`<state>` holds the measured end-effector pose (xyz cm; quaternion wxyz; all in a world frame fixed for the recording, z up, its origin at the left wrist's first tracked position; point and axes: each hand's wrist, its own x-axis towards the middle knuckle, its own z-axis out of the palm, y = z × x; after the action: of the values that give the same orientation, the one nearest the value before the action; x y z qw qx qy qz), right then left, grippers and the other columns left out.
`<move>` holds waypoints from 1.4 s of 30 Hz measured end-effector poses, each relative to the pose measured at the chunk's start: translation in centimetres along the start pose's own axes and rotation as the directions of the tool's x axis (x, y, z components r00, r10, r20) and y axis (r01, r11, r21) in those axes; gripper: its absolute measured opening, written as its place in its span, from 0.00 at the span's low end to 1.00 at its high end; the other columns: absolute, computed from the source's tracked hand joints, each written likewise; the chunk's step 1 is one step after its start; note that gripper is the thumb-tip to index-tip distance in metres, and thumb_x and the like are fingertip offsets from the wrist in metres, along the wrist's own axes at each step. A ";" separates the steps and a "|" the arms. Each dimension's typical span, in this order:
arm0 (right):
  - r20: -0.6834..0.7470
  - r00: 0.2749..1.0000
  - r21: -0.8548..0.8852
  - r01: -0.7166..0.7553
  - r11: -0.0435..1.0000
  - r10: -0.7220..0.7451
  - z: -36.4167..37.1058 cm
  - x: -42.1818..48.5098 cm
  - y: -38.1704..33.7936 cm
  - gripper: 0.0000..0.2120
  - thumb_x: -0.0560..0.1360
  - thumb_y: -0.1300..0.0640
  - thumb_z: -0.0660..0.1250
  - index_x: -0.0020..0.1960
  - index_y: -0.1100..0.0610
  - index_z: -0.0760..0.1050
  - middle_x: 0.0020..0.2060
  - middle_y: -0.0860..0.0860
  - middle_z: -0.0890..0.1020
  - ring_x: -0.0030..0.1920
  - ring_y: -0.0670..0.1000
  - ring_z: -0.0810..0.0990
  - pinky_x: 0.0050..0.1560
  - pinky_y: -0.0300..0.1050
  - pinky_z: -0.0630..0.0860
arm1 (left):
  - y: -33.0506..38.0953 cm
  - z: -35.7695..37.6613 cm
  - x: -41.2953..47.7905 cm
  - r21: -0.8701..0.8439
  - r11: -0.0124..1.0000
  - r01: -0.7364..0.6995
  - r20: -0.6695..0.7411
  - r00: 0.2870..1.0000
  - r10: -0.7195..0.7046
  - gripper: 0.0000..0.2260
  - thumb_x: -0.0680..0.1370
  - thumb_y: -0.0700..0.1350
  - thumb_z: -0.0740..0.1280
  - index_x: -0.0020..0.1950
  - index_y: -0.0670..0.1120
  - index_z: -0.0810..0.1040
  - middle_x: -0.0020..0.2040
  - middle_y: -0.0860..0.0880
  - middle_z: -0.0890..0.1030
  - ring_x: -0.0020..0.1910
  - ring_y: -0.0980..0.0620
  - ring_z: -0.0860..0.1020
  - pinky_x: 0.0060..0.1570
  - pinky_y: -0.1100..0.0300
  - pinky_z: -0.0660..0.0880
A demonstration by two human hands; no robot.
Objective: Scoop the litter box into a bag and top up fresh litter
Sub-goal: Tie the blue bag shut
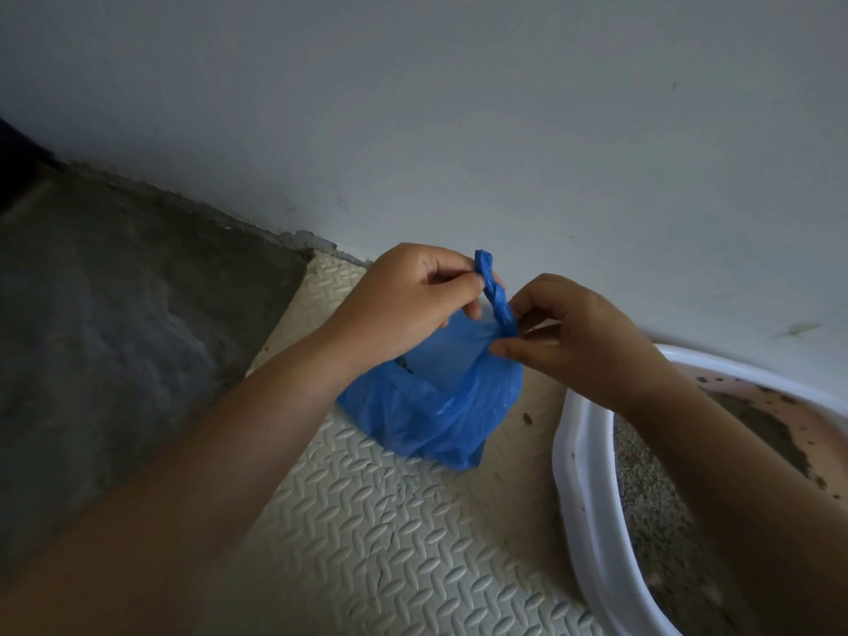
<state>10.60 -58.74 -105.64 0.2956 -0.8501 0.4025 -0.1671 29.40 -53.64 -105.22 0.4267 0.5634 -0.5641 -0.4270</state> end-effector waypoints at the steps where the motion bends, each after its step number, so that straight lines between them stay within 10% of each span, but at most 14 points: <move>1: 0.022 1.000 -0.020 0.008 1.000 -0.008 -0.2 0.0 0.1 0.09 0.68 0.55 0.74 0.40 0.48 0.73 0.41 0.45 0.76 0.41 0.41 0.79 0.43 0.30 0.75 | 0.0 0.0 0.0 -0.012 1.000 0.004 -0.010 1.000 -0.004 0.10 0.78 0.41 0.63 0.46 0.50 0.84 0.36 0.52 0.82 0.29 0.63 0.73 0.35 0.69 0.72; 15: 0.043 0.998 0.016 -0.053 0.998 0.052 1.0 0.0 -0.6 0.24 0.77 0.65 0.54 0.61 0.36 0.67 0.44 0.42 0.79 0.41 0.43 0.81 0.46 0.42 0.78 | -0.2 -0.3 0.0 -0.044 0.999 0.018 0.046 0.999 -0.016 0.11 0.79 0.40 0.62 0.48 0.49 0.84 0.40 0.51 0.85 0.45 0.57 0.83 0.55 0.59 0.78; 23: 0.026 0.998 -0.187 -0.045 0.981 0.051 1.8 0.3 0.0 0.22 0.75 0.64 0.62 0.37 0.37 0.63 0.36 0.40 0.71 0.37 0.39 0.72 0.37 0.32 0.65 | -0.6 -0.1 0.0 -0.092 0.995 0.030 0.103 0.994 -0.021 0.11 0.79 0.39 0.61 0.47 0.48 0.84 0.43 0.49 0.85 0.46 0.54 0.83 0.57 0.54 0.77; 30: -0.054 0.994 -0.164 -0.100 0.981 0.093 0.5 0.1 1.0 0.03 0.74 0.55 0.68 0.43 0.47 0.78 0.38 0.42 0.76 0.37 0.39 0.75 0.39 0.28 0.67 | -0.5 -0.1 0.0 -0.143 0.989 0.029 0.009 1.000 -0.028 0.11 0.78 0.38 0.62 0.47 0.46 0.84 0.40 0.50 0.85 0.40 0.54 0.82 0.49 0.63 0.78; 42: -0.157 0.962 0.069 -0.214 0.974 0.222 -1.0 0.3 1.3 0.08 0.76 0.56 0.65 0.38 0.50 0.76 0.31 0.47 0.77 0.34 0.48 0.75 0.38 0.43 0.71 | -0.9 1.0 0.7 -0.306 0.947 0.096 -0.152 0.977 -0.148 0.10 0.72 0.44 0.63 0.35 0.52 0.81 0.32 0.49 0.70 0.36 0.52 0.69 0.47 0.58 0.73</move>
<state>9.49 -59.95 -105.63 0.3001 -0.7761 0.5121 -0.2130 28.65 -54.36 -106.32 0.5266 0.5616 -0.4183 -0.4820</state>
